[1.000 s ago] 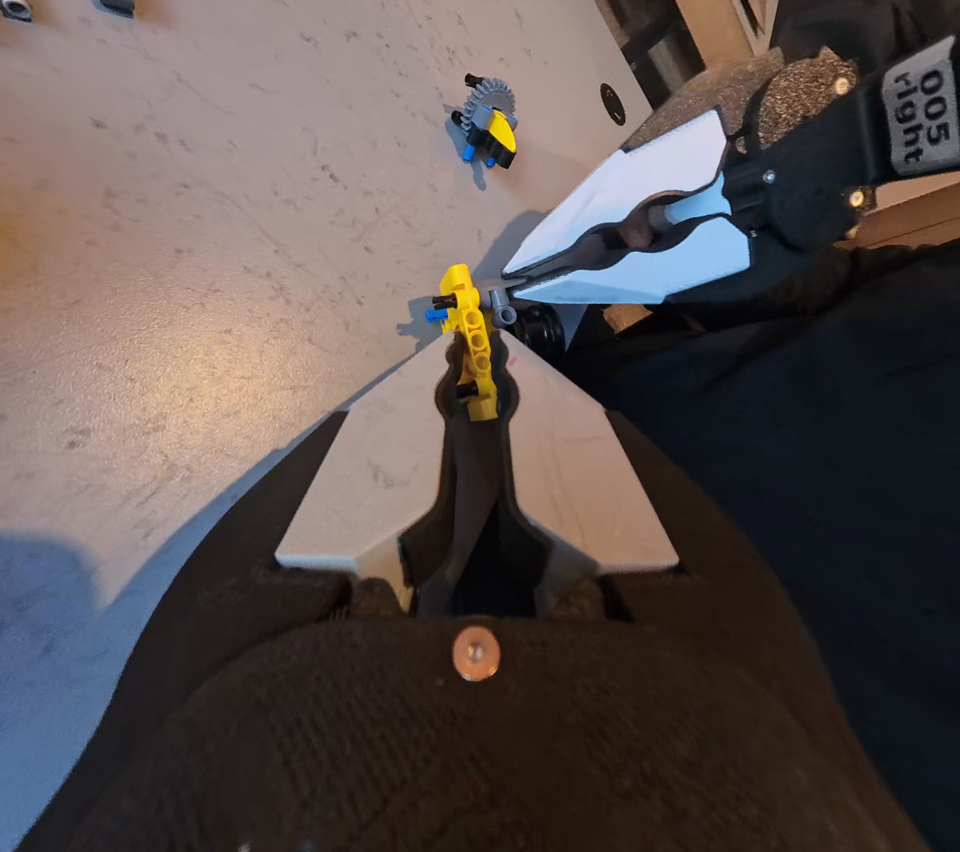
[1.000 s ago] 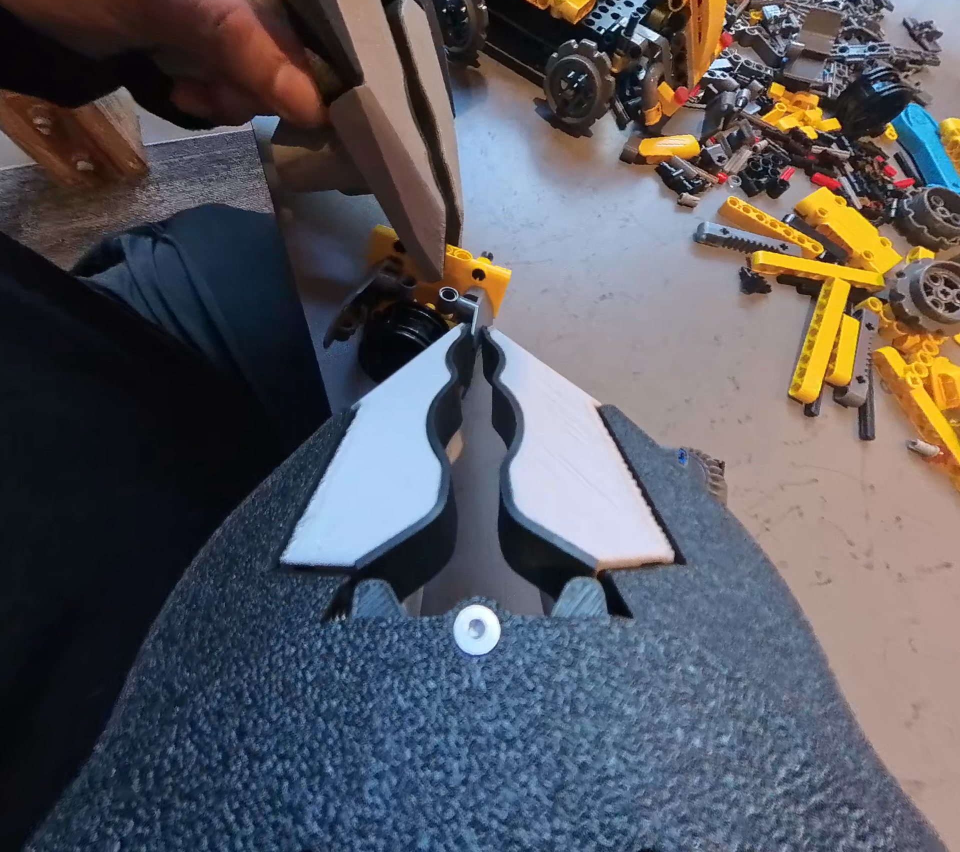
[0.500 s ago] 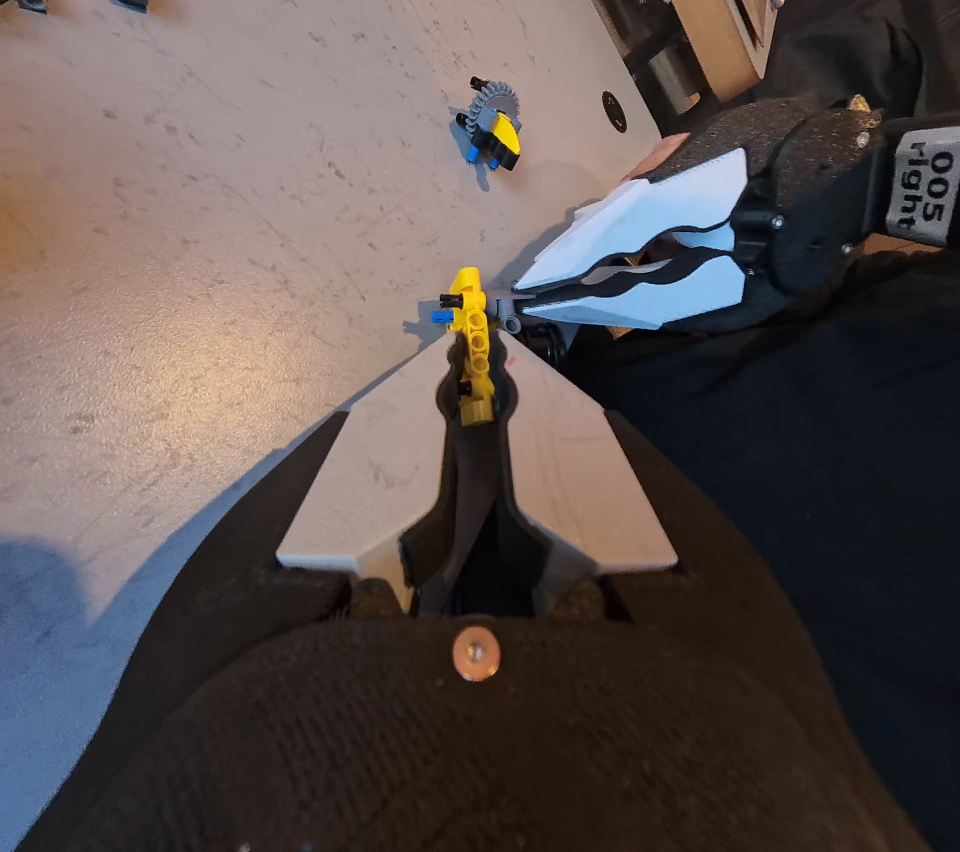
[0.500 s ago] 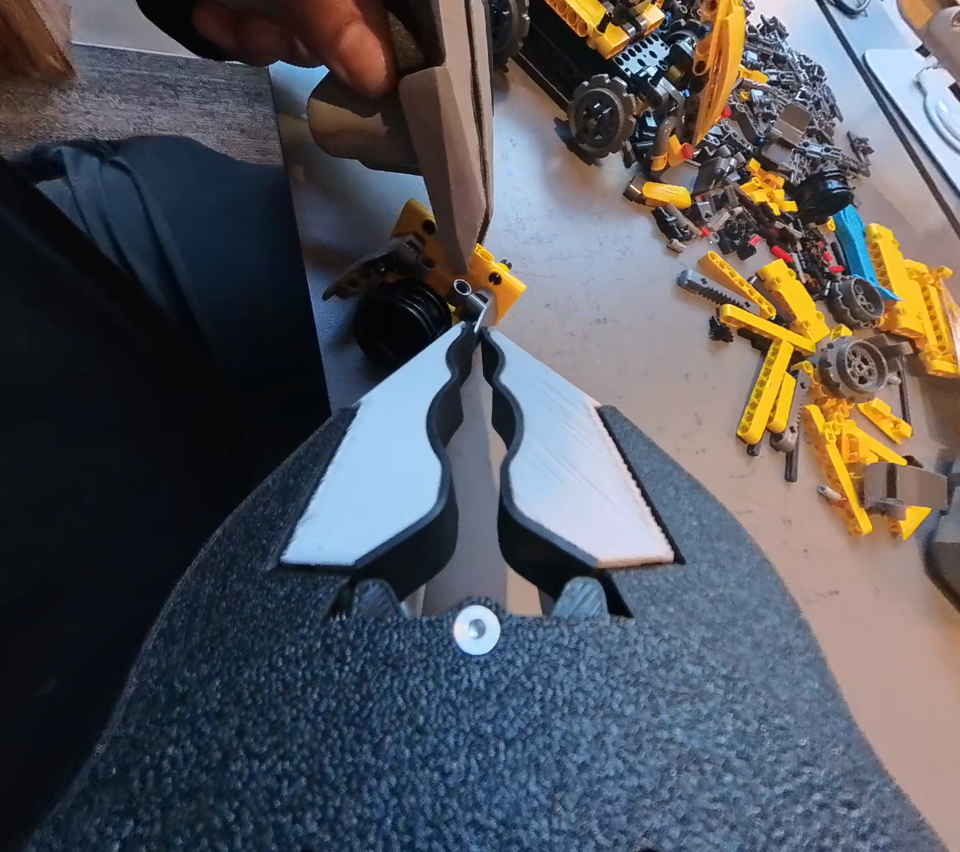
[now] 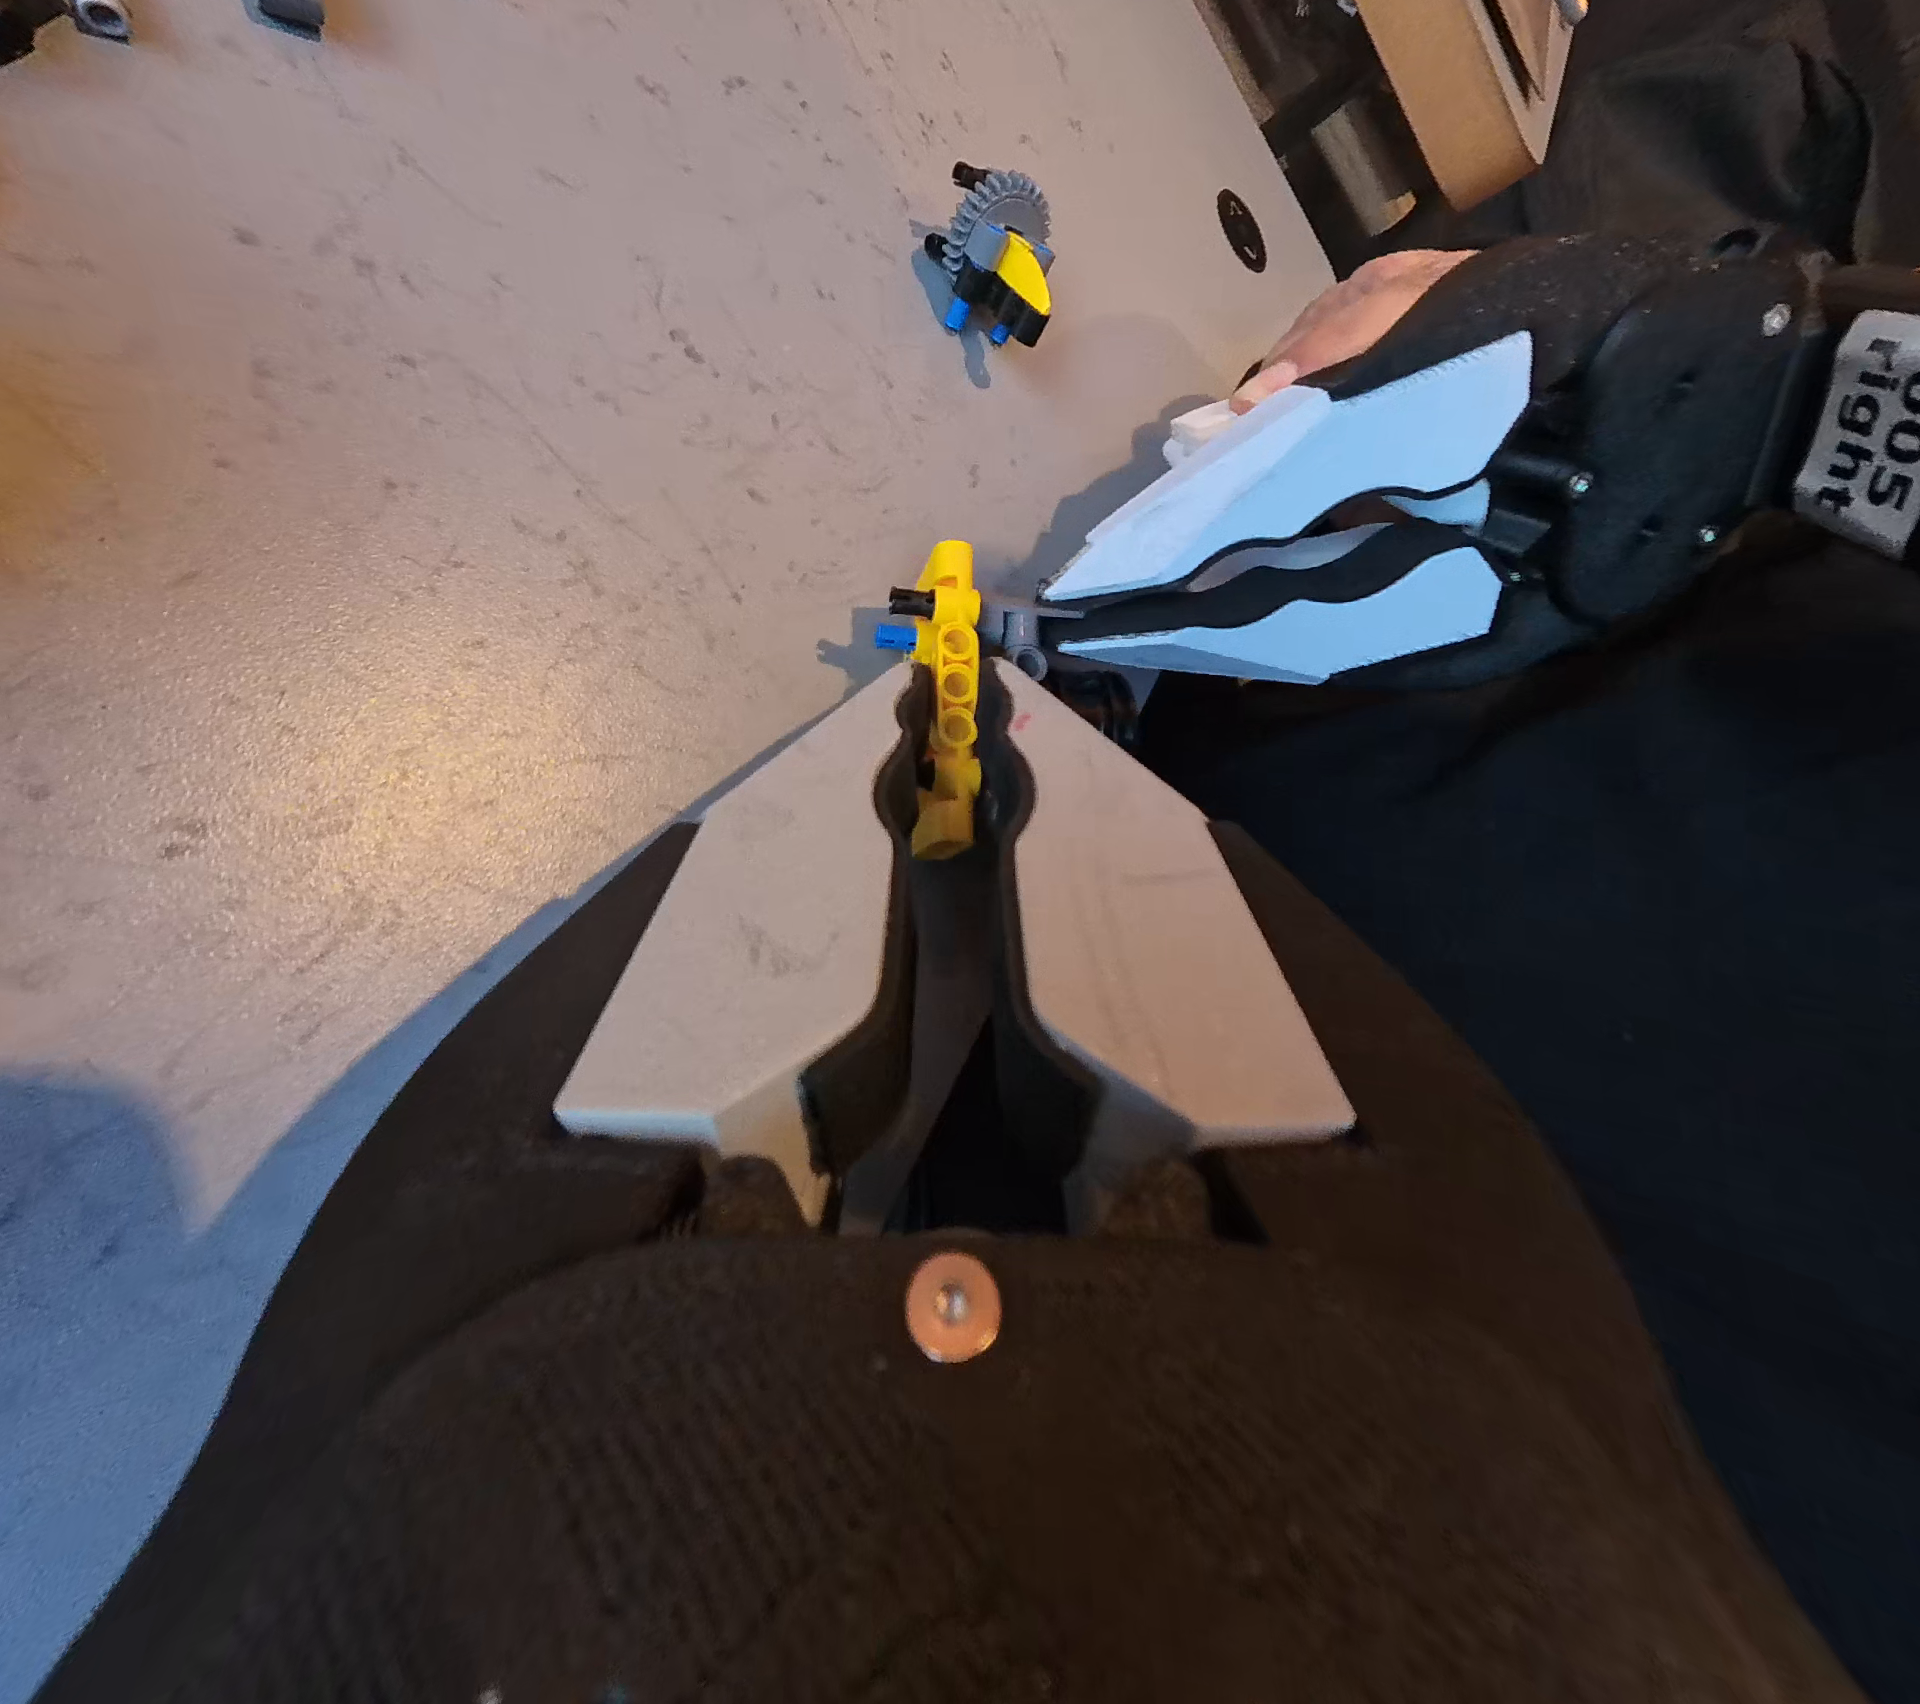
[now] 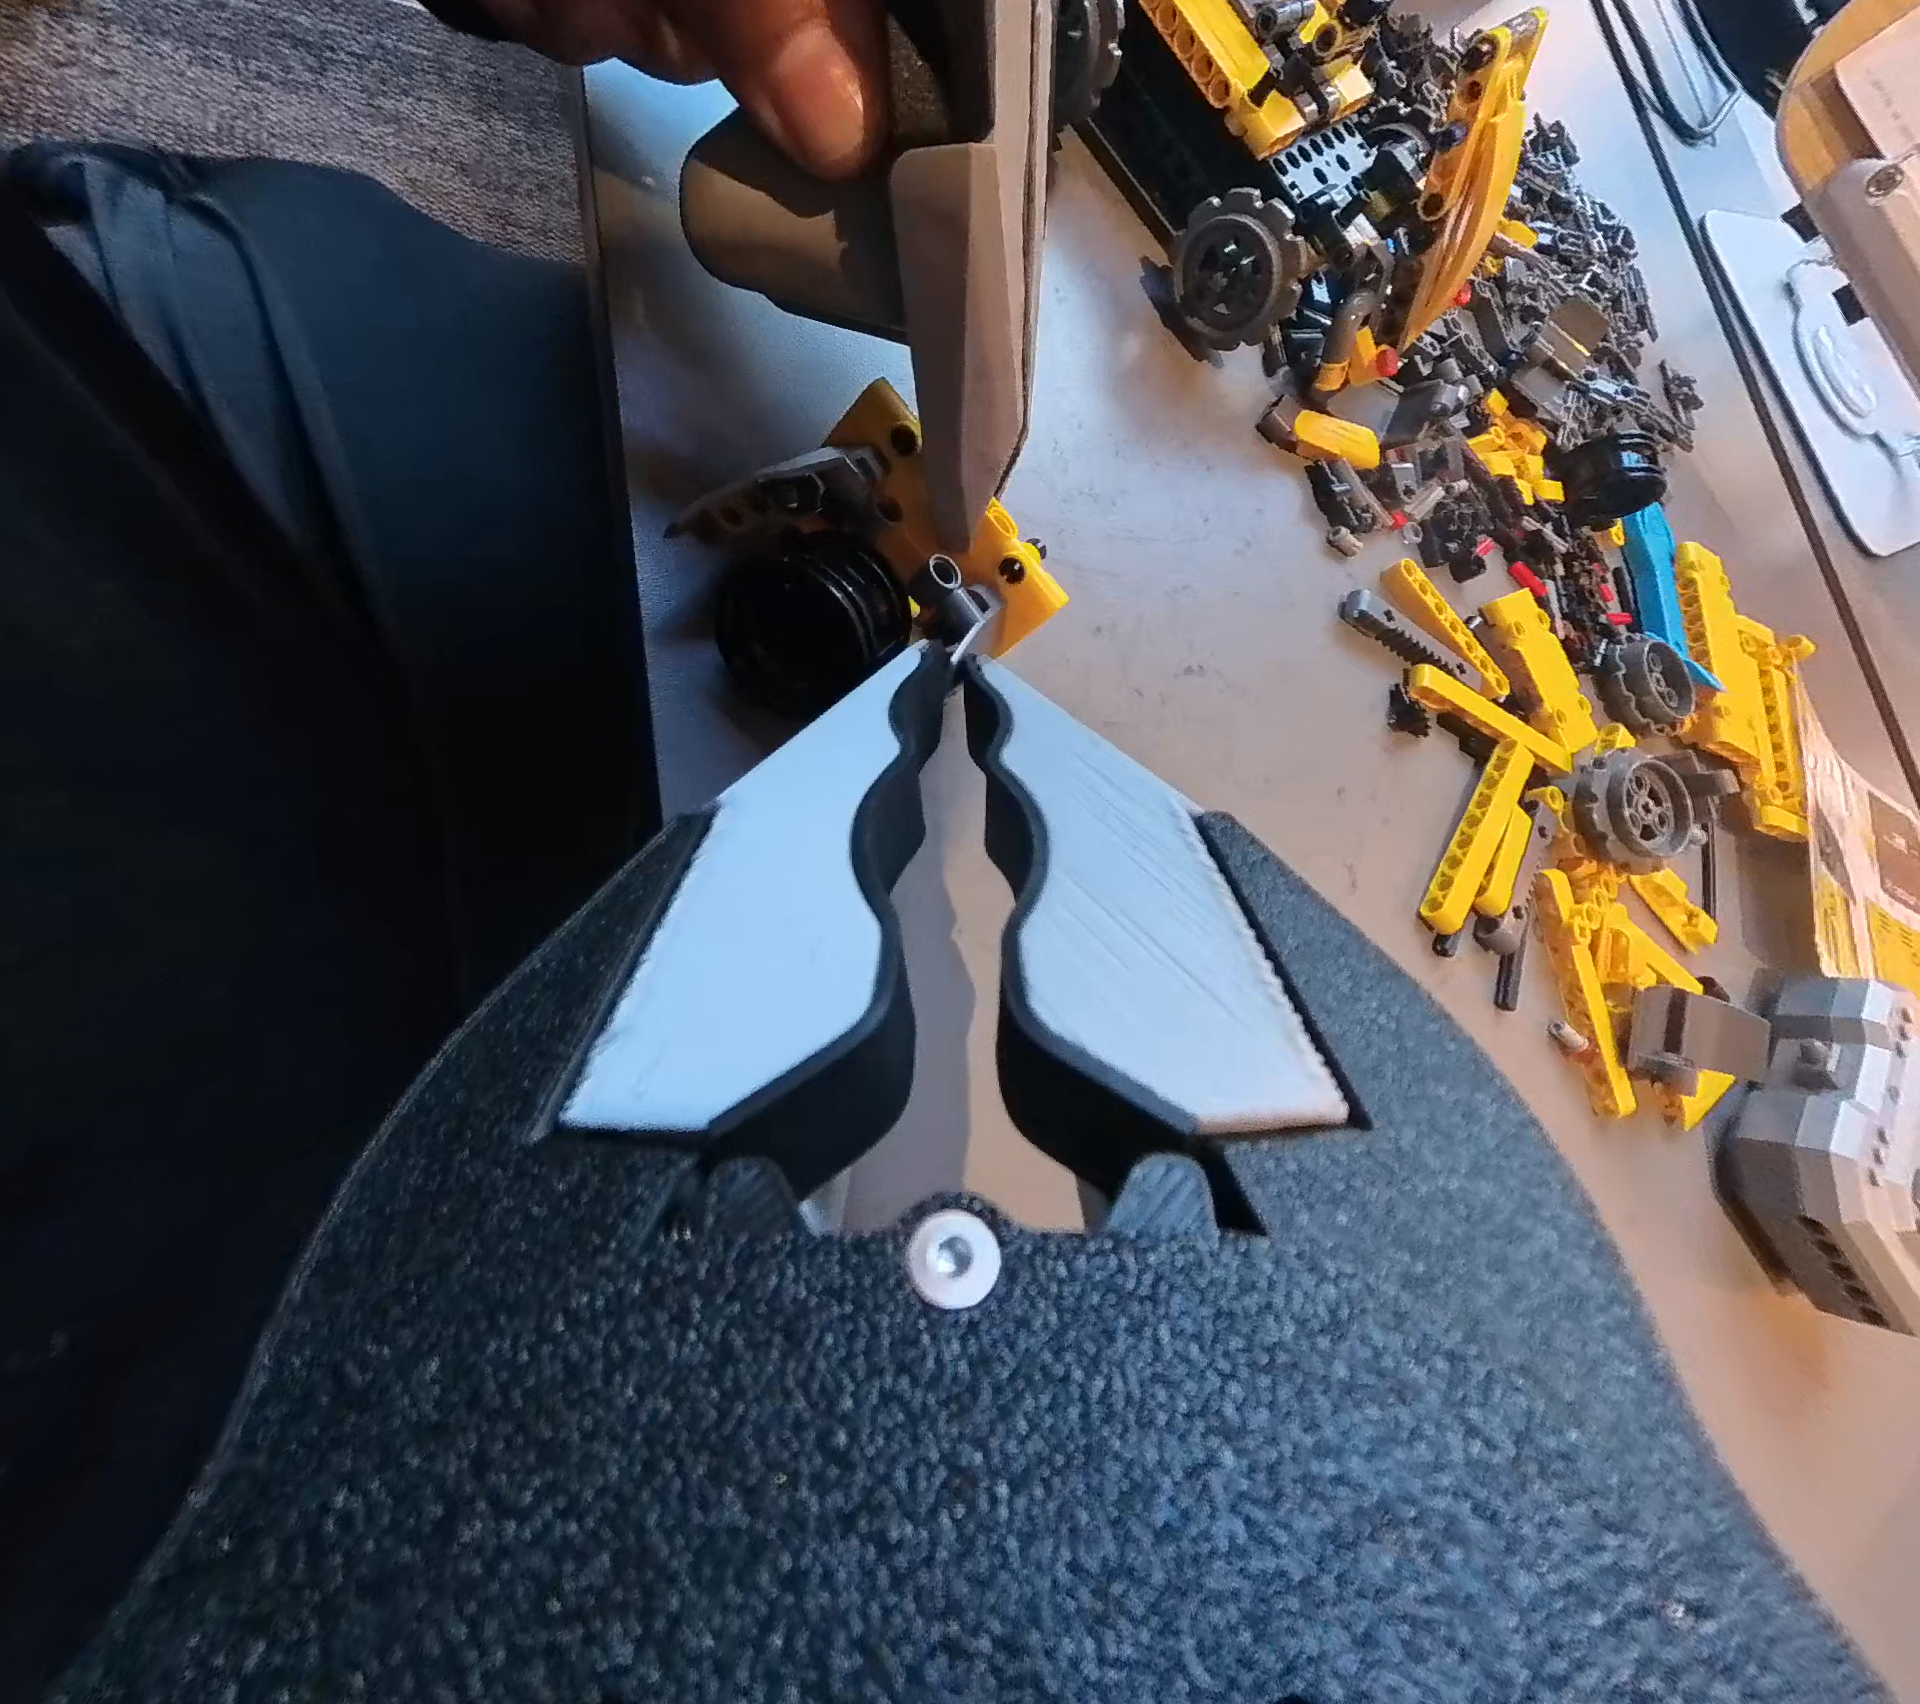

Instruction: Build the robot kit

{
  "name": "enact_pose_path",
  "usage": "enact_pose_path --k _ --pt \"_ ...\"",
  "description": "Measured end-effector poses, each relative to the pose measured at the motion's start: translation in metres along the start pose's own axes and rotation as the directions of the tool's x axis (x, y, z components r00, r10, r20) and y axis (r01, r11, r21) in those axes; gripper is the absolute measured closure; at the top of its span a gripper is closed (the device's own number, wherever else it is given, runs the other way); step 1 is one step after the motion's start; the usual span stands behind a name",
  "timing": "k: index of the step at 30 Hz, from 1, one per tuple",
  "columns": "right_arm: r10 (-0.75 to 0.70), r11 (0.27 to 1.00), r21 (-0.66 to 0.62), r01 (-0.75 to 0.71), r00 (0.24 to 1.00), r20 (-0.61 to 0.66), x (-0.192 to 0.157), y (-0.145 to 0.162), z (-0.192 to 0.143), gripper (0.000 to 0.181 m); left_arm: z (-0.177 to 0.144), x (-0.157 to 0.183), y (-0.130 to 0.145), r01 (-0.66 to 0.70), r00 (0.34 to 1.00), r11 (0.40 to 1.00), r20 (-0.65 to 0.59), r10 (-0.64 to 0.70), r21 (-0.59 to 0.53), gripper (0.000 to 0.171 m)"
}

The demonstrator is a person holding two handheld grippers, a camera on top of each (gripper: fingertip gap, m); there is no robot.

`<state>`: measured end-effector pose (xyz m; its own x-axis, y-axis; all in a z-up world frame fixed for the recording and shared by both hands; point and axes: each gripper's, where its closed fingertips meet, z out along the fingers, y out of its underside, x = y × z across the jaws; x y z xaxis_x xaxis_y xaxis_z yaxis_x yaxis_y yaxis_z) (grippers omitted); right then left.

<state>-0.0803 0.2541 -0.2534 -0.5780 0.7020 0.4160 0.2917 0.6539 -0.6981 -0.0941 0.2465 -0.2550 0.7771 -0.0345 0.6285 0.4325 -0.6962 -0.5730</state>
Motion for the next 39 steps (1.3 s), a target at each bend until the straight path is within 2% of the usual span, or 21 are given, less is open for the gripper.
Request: enact_pose_path --k 13,18,19,21,22,24,26,28,30,32,35,36,39 --pt "-0.143 0.99 -0.016 0.143 0.99 0.021 -0.002 -0.002 0.001 0.177 0.0 -0.001 -0.001 -0.002 1.0 1.0 0.002 0.002 0.014 0.165" --pt "-0.115 0.993 0.004 0.115 0.992 0.048 -0.001 -0.002 0.001 0.176 -0.001 -0.001 -0.001 -0.002 1.0 1.0 -0.016 0.002 0.01 0.165" --pt "-0.08 0.997 0.024 0.078 0.995 0.066 -0.001 -0.002 0.0 0.174 -0.001 0.0 -0.001 0.004 0.999 1.0 -0.035 -0.004 0.006 0.165" --pt "0.005 0.998 0.069 -0.011 0.996 0.092 0.004 -0.004 -0.003 0.153 -0.001 0.002 -0.003 0.047 0.993 0.999 -0.112 -0.048 -0.011 0.164" --pt "0.033 0.995 0.094 -0.04 0.996 0.077 0.011 -0.006 -0.006 0.148 -0.003 0.004 -0.006 0.079 0.983 0.997 -0.164 -0.08 -0.011 0.164" --pt "0.05 0.987 0.145 -0.066 0.993 0.107 0.016 -0.012 -0.015 0.15 -0.005 0.009 -0.011 0.13 0.953 0.99 -0.271 -0.137 -0.044 0.164" --pt "-0.029 0.987 0.162 0.01 0.993 0.116 0.016 -0.016 -0.021 0.152 -0.002 0.013 -0.011 0.142 0.926 0.983 -0.336 -0.173 -0.115 0.165" --pt "-0.158 0.982 0.129 0.141 0.979 0.128 0.011 -0.013 -0.022 0.144 0.007 -0.001 -0.009 0.097 0.957 0.981 -0.255 -0.138 -0.167 0.164" --pt "-0.217 0.974 0.098 0.202 0.961 0.173 0.004 -0.007 -0.022 0.142 0.009 -0.007 -0.015 0.053 0.967 0.982 -0.236 -0.096 -0.181 0.165" --pt "-0.222 0.975 0.077 0.211 0.953 0.207 0.001 0.0 -0.021 0.124 0.007 -0.005 -0.02 -0.007 0.963 0.985 -0.266 -0.04 -0.174 0.165" --pt "-0.304 0.953 0.053 0.299 0.932 0.195 -0.003 0.007 -0.014 0.115 0.007 -0.001 -0.01 -0.077 0.953 0.968 -0.304 0.0 -0.24 0.165" --pt "-0.345 0.938 0.042 0.343 0.92 0.184 -0.004 0.008 -0.01 0.114 0.008 -0.001 -0.007 -0.081 0.95 0.959 -0.312 -0.007 -0.27 0.165" --pt "-0.456 0.89 0.049 0.453 0.879 0.143 -0.006 0.0 -0.003 0.117 0.011 -0.003 -0.006 0.018 0.929 0.937 -0.34 -0.144 -0.348 0.166"
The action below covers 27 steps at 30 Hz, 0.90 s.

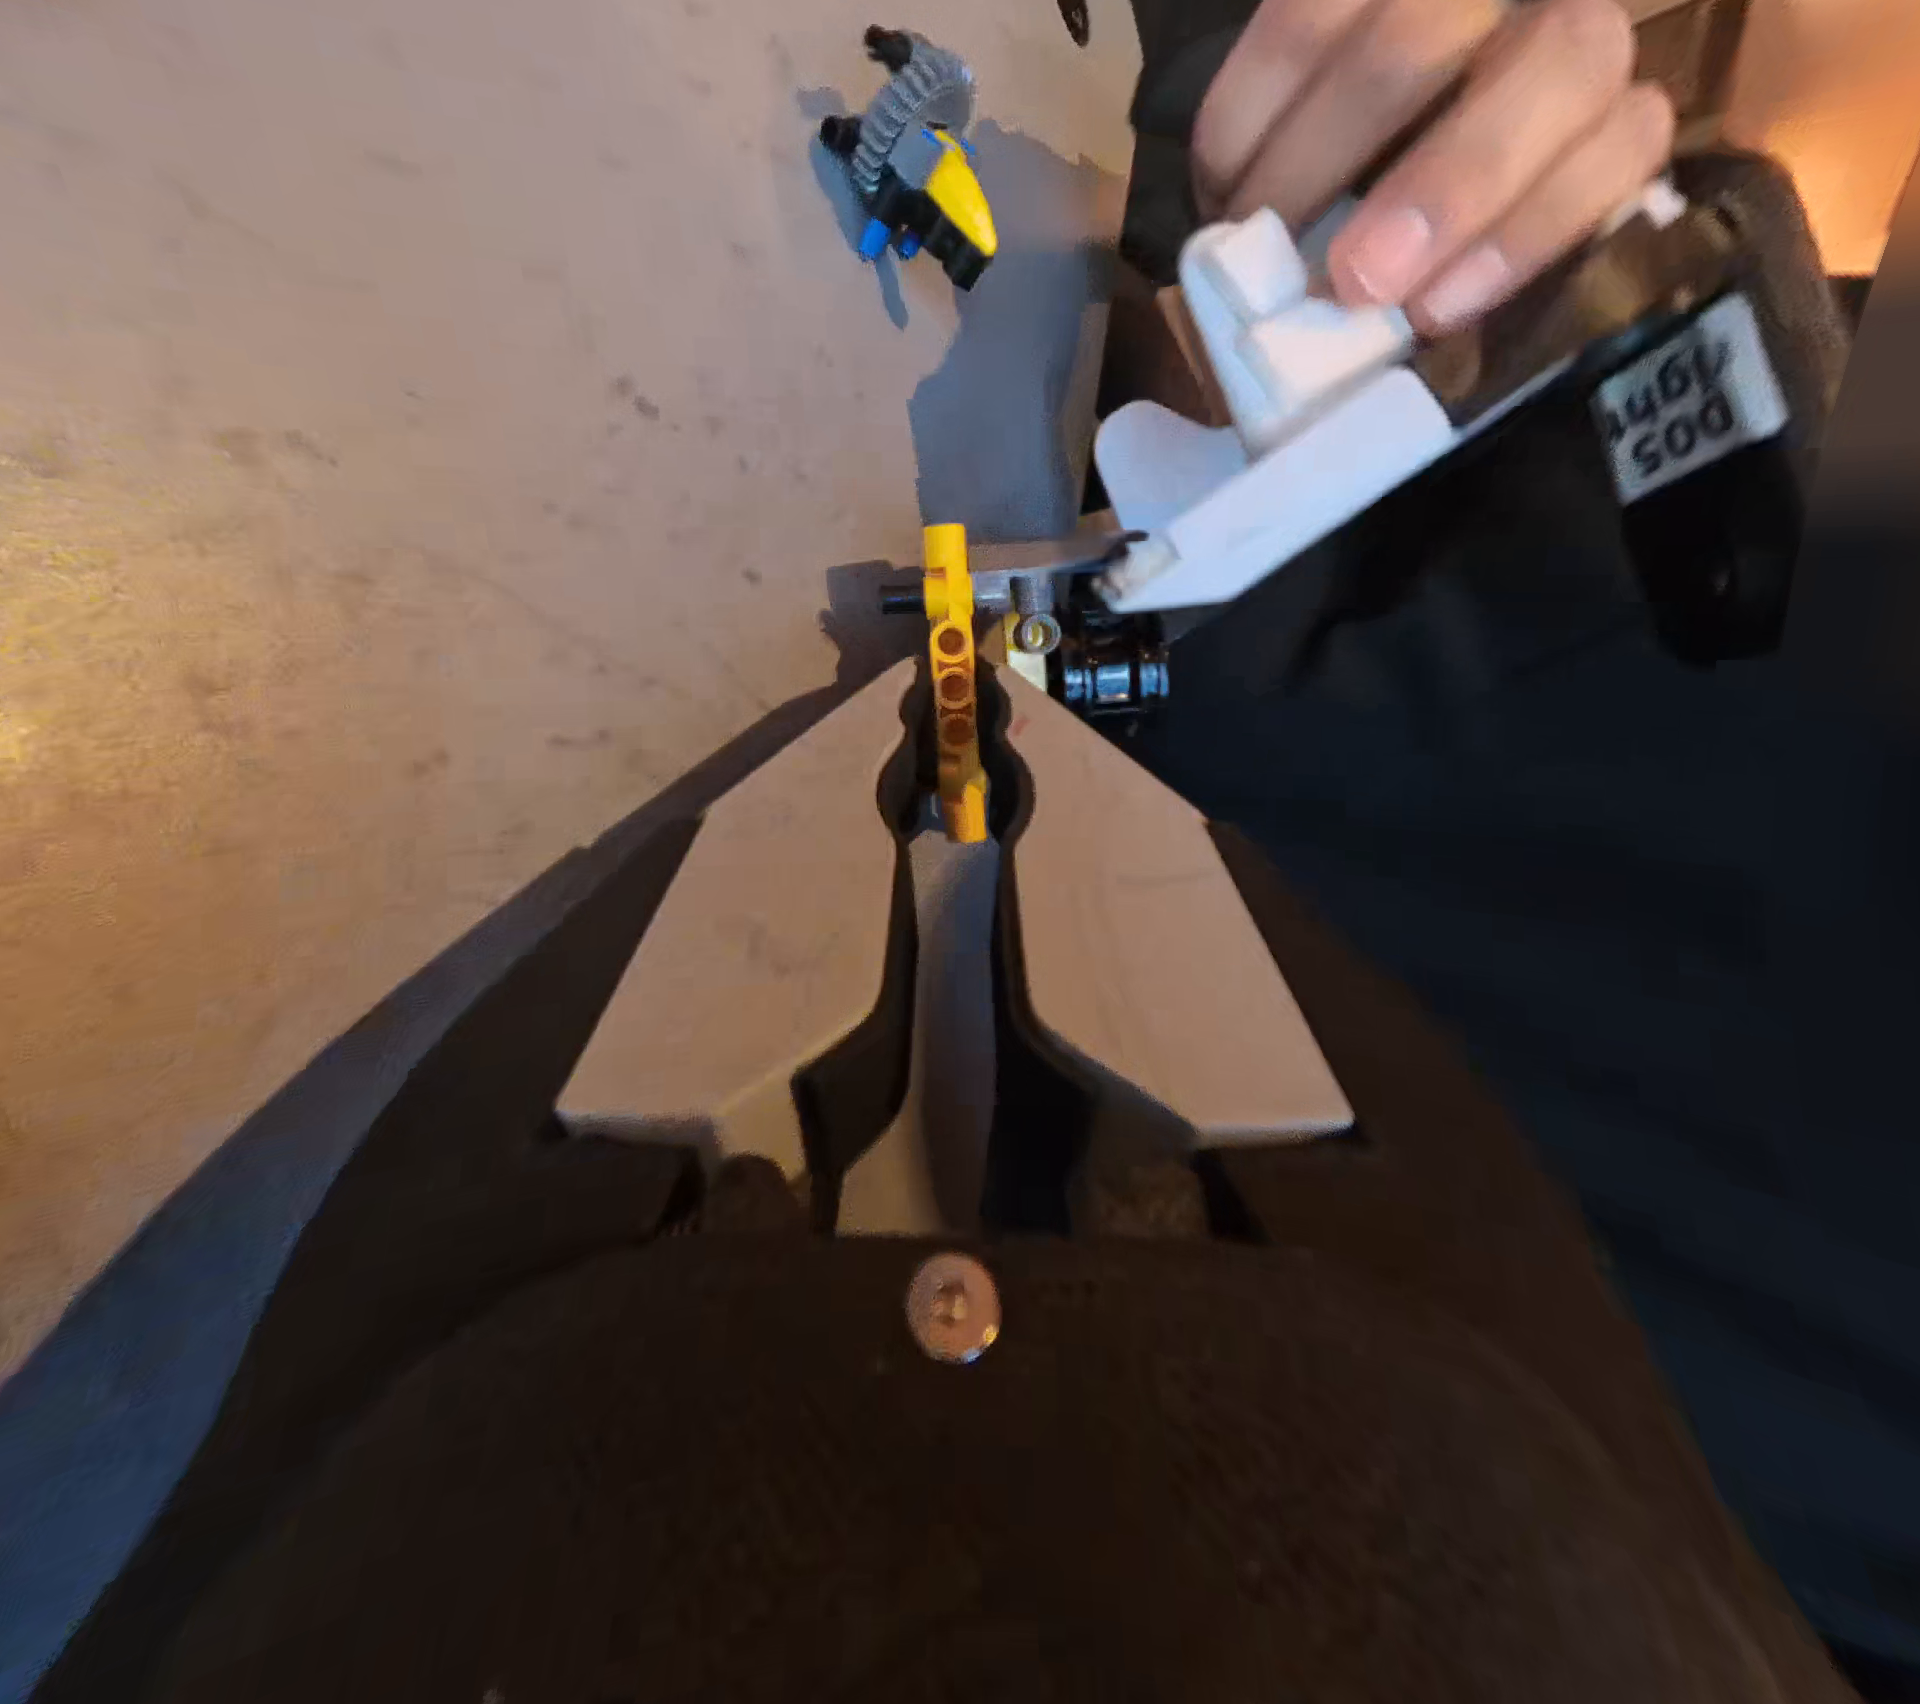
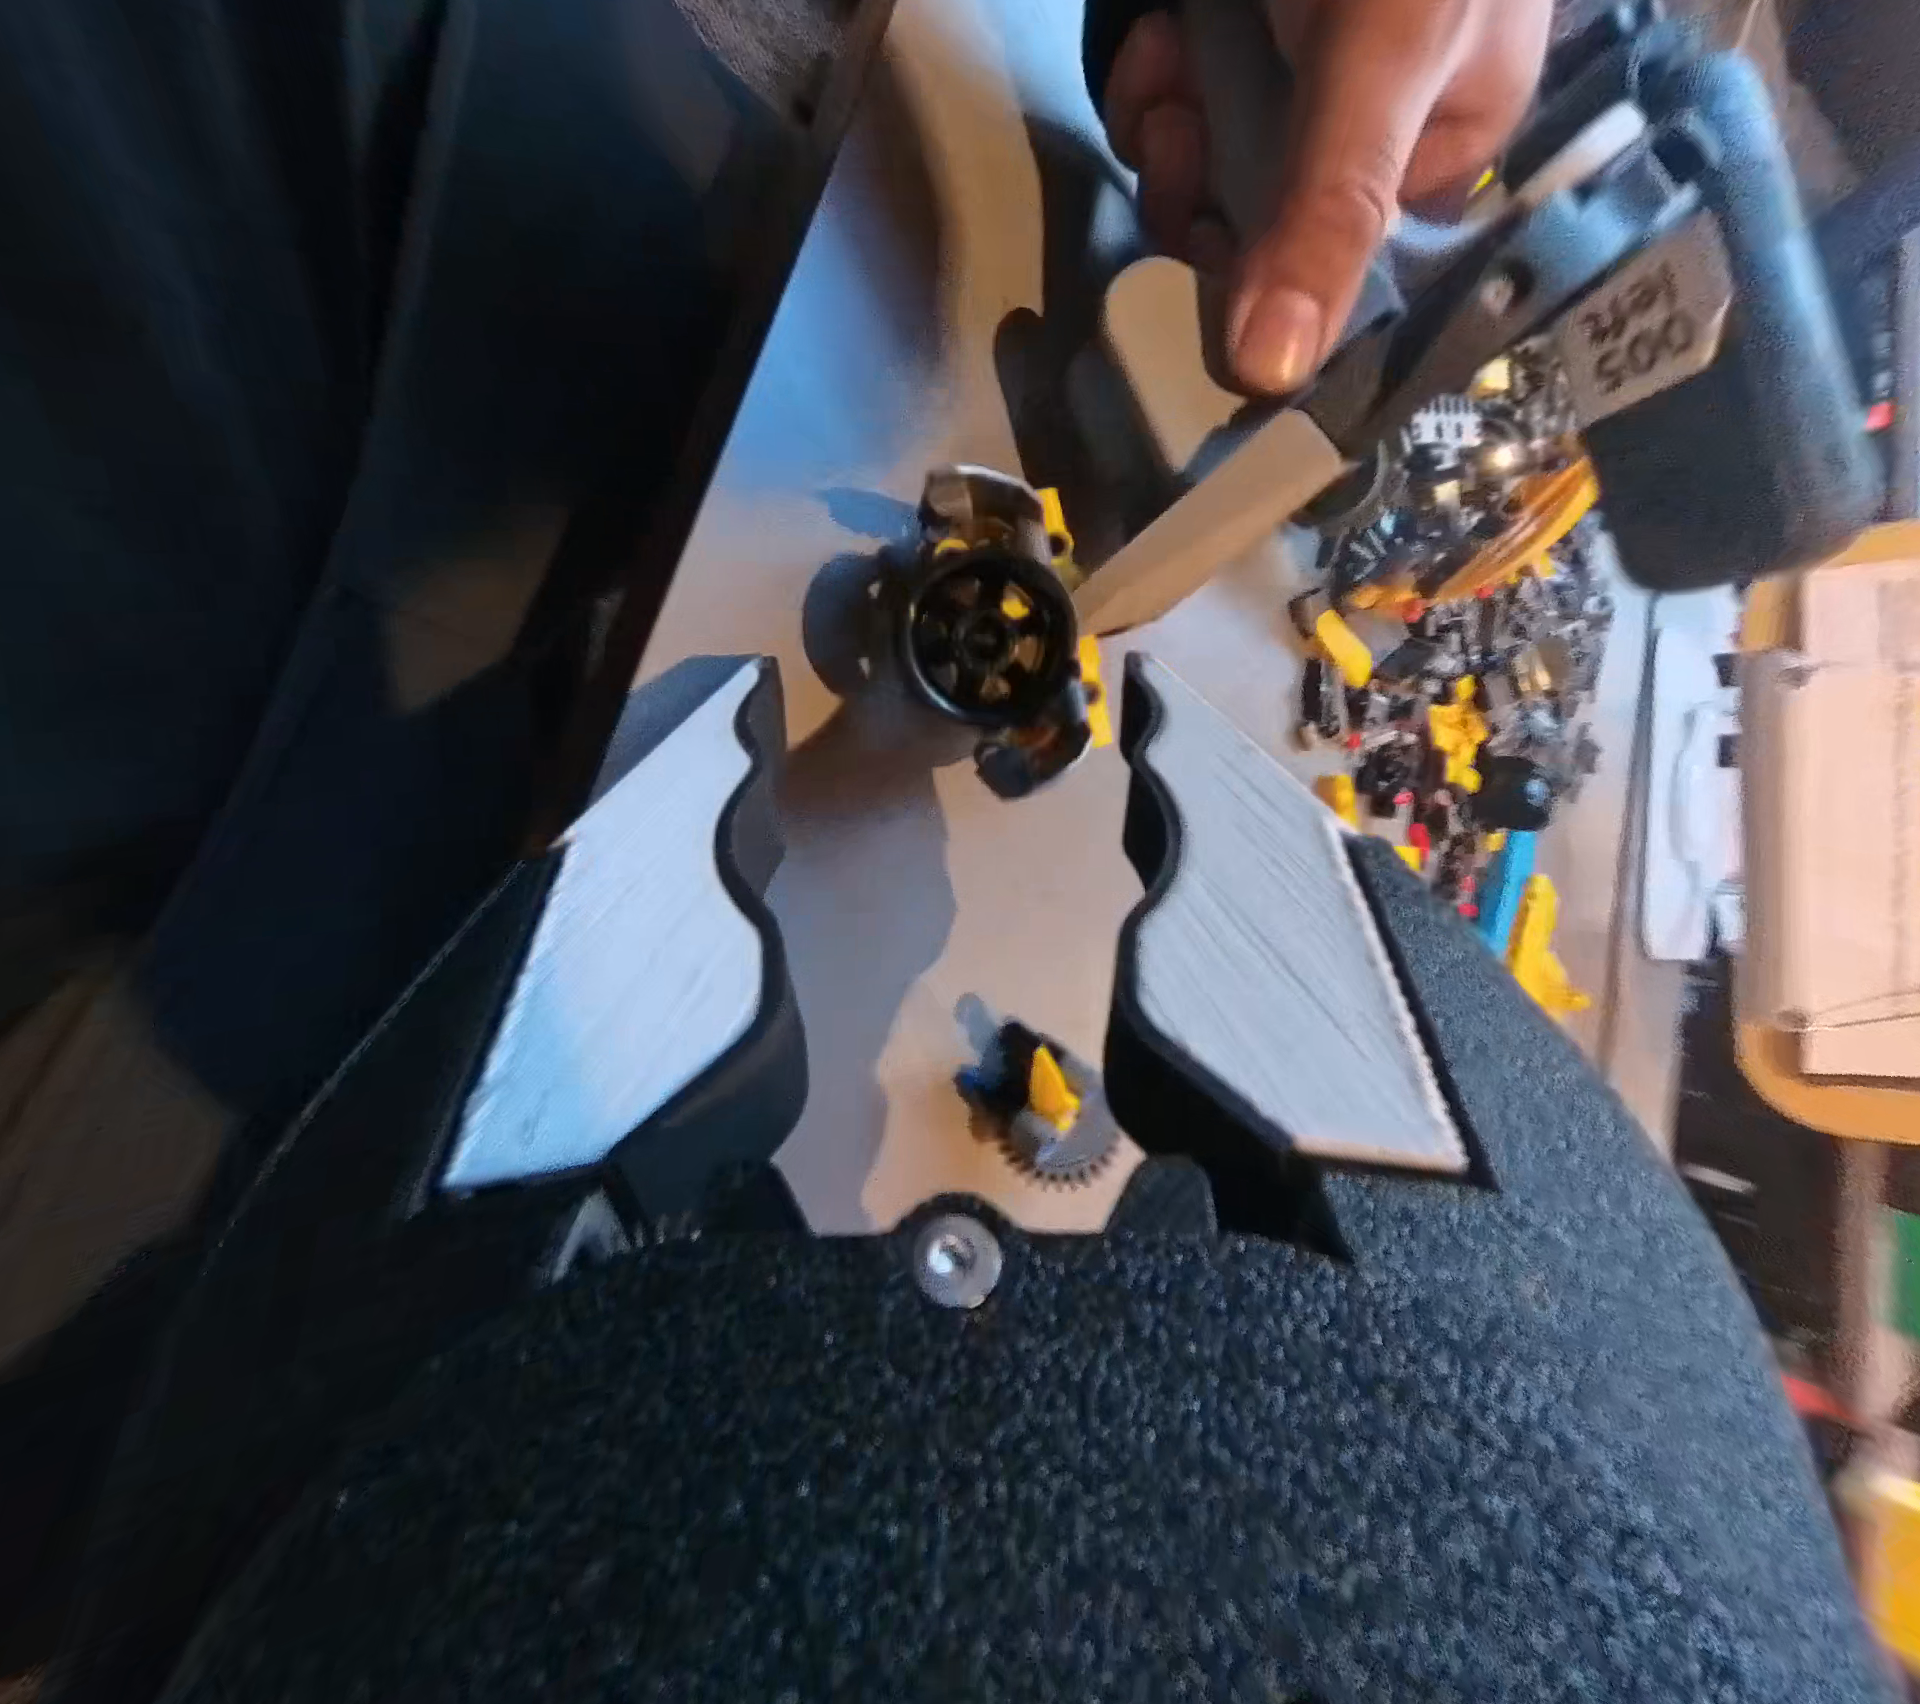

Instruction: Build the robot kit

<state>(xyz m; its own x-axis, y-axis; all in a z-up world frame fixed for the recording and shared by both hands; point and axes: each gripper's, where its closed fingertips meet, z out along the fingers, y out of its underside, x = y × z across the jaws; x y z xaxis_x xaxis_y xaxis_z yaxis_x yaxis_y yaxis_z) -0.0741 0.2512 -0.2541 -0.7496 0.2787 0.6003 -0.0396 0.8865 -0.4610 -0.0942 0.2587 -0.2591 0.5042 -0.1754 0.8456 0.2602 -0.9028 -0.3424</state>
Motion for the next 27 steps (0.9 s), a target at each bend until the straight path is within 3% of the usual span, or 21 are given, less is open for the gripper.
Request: enact_pose_path --k 3,6,10,13,15,20,27 --pt "-0.065 0.998 -0.006 0.065 0.998 -0.015 0.005 -0.001 0.007 0.129 0.001 -0.002 -0.001 0.023 0.999 0.999 -0.043 -0.024 -0.036 0.166" --pt "0.041 0.999 0.019 -0.042 0.999 0.021 0.007 0.002 0.015 0.14 0.001 -0.003 -0.004 -0.053 0.998 0.998 -0.023 0.052 -0.047 0.165" --pt "0.177 0.982 0.046 -0.181 0.982 0.069 0.006 0.002 0.021 0.142 -0.019 -0.003 -0.017 -0.142 0.987 0.988 0.085 0.138 0.054 0.143" --pt "0.235 0.969 0.061 -0.239 0.969 0.072 0.009 0.001 0.024 0.141 -0.035 0.022 -0.017 -0.229 0.97 0.962 0.112 0.213 0.147 0.141" --pt "0.265 0.96 0.074 -0.271 0.961 0.08 0.011 0.002 0.025 0.143 -0.039 0.033 -0.008 -0.331 0.936 0.934 0.177 0.305 0.136 0.14" --pt "0.342 0.928 0.111 -0.355 0.932 0.121 0.015 0.004 0.024 0.143 -0.032 0.021 0.021 -0.607 0.715 0.785 0.345 0.609 -0.128 0.12" --pt "0.452 0.864 0.124 -0.487 0.861 0.232 0.016 0.007 0.019 0.145 -0.027 -0.014 0.011 -0.72 0.359 0.538 0.428 0.829 -0.439 0.121"
